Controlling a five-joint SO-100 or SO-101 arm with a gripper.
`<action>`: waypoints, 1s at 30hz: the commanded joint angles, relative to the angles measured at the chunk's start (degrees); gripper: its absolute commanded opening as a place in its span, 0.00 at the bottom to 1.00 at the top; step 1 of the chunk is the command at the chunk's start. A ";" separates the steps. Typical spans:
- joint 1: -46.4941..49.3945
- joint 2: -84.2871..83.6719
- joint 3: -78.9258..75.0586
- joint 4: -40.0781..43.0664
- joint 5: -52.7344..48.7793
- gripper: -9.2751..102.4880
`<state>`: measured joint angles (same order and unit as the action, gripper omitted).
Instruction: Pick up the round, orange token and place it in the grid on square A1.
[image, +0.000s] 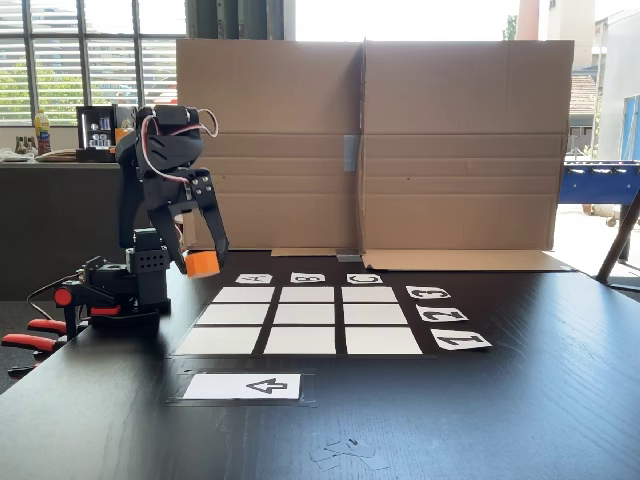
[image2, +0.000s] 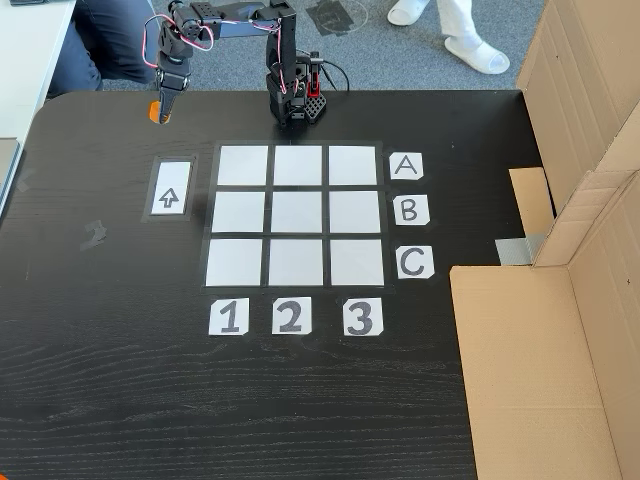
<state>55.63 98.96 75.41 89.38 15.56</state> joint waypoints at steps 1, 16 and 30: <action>1.23 8.53 2.37 0.18 0.00 0.15; 0.53 35.07 25.40 0.18 -2.64 0.15; -6.15 39.02 52.38 0.09 -5.10 0.14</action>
<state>51.06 138.52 125.95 89.38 10.90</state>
